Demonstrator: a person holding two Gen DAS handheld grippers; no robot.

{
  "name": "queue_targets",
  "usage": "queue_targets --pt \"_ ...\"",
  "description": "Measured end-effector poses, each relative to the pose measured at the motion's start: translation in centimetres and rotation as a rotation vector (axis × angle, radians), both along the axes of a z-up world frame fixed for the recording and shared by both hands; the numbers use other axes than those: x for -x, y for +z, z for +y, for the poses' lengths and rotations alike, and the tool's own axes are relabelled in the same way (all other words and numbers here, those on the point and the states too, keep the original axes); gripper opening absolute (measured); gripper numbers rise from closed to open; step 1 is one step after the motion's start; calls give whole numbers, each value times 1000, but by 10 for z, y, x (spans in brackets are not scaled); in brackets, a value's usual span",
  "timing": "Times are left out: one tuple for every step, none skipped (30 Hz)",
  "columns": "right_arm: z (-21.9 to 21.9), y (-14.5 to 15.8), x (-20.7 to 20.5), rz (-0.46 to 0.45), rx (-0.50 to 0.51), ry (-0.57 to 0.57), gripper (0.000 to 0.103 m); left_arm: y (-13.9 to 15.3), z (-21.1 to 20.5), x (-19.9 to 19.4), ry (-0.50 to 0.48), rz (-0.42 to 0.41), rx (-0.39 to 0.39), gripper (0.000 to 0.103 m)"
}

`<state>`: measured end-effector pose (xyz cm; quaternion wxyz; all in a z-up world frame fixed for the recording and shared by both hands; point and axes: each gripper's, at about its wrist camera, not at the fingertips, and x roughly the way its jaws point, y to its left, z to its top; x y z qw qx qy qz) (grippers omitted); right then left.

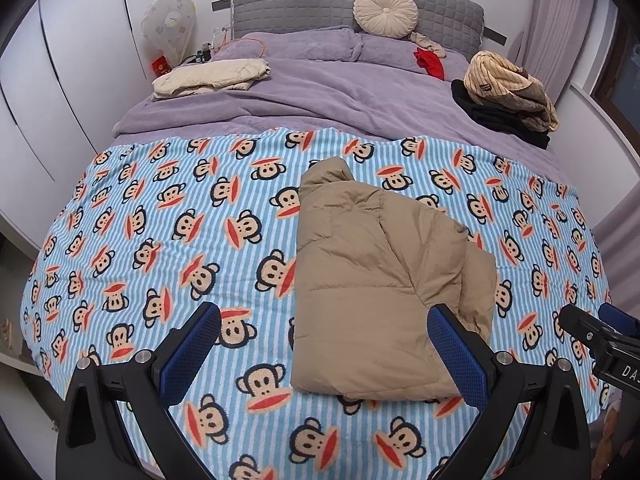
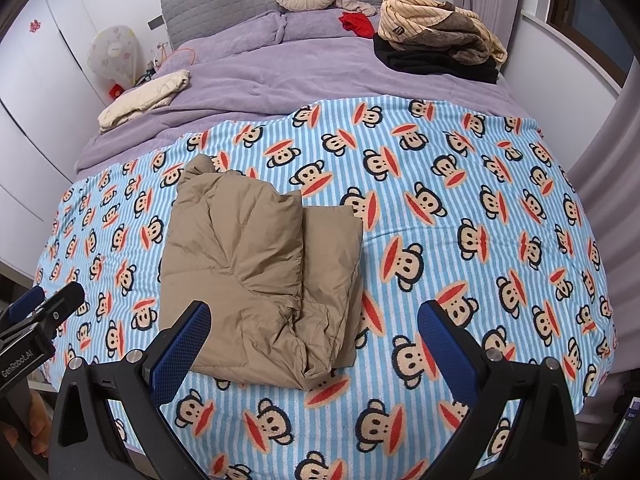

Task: Fold large clothes

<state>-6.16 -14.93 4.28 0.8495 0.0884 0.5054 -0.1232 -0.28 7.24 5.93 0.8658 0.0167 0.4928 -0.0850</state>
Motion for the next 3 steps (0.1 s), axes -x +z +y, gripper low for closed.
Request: queue_targets --pt "0 0 0 0 0 0 103 0 -1 0 -2 0 0 103" --pt "0 0 0 0 -1 0 103 0 -1 -1 -2 1 -1 103" --pt "0 0 0 0 0 1 103 0 -1 0 0 3 -2 103"
